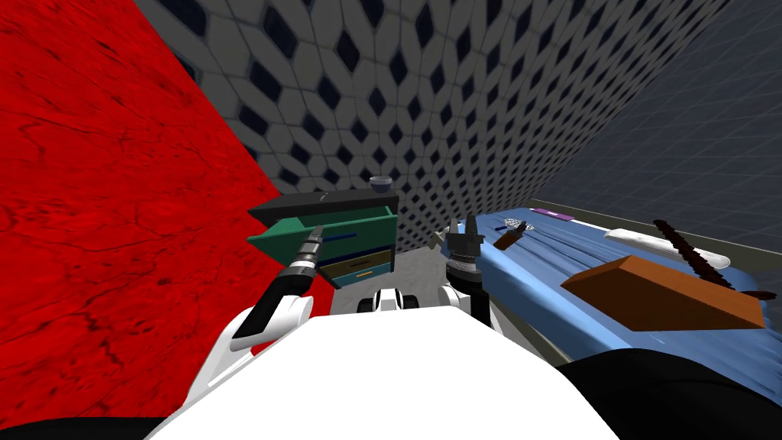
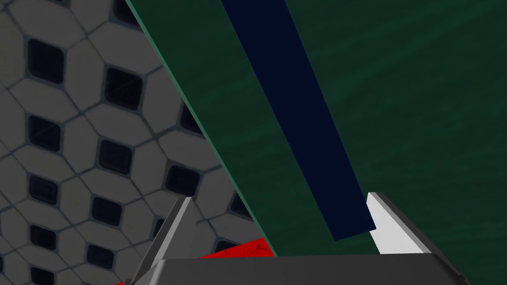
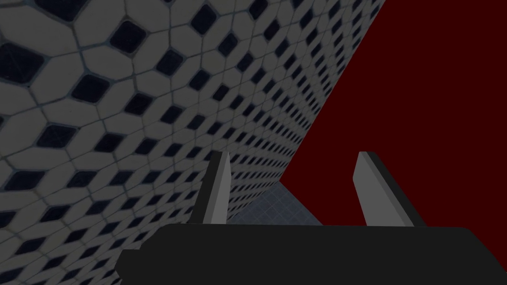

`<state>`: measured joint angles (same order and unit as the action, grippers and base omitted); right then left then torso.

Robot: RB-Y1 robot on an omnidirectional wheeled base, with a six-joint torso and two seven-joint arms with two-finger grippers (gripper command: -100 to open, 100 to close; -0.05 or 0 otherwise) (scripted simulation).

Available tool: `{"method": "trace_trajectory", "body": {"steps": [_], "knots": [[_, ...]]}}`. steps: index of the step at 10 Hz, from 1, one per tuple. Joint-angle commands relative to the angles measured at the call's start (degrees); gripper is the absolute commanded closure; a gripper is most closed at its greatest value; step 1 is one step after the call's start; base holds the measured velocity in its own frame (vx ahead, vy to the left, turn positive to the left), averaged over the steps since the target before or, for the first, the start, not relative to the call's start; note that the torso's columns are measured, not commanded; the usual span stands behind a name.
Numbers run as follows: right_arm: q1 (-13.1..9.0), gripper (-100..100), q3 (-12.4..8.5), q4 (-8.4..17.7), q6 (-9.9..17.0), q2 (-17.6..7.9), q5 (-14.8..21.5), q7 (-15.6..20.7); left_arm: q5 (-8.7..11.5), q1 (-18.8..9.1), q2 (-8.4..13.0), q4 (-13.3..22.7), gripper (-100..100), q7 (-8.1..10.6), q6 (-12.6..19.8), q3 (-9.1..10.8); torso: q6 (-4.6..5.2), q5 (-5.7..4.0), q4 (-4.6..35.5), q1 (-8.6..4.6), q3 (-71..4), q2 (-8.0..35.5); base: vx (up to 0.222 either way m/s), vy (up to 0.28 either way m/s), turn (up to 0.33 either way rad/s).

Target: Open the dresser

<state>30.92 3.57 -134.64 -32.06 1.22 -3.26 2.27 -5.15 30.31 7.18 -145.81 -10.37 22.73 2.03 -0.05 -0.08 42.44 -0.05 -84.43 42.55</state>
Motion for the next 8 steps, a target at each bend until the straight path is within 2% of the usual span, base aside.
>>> {"method": "trace_trajectory", "body": {"steps": [1, 2, 3, 8], "knots": [[0.00, 0, 0.00, 0.00, 0.00, 0.00, 0.00, 0.00, 0.38, 0.23, 0.32, -4.04, -100, -0.06, 3.62, 0.34, -0.04, -0.11, 0.14, -0.05, 0.02, 0.09, 0.017, 0.004, -0.017], [0.00, 0, 0.00, 0.00, 0.00, 0.00, 0.00, 0.00, 0.44, 0.52, 0.29, -2.69, -100, 0.07, 3.24, 0.11, -0.04, -0.21, 0.26, -0.12, 0.04, 0.17, 0.014, 0.006, -0.007], [0.00, 0, 0.00, 0.00, 0.00, 0.00, 0.00, 0.00, 0.45, 0.54, 0.28, -2.77, 0, 0.05, 3.71, 0.07, -0.02, -0.12, 0.14, -0.13, 0.07, 0.15, 0.006, 0.001, -0.003], [0.00, 0, 0.00, 0.00, 0.00, 0.00, 0.00, 0.00, 0.50, 0.78, 0.26, -2.35, 0, 0.09, 4.02, -0.03, 0.05, 0.04, -0.11, 0.02, -0.13, -0.23, 0.000, 0.000, 0.000]]}}
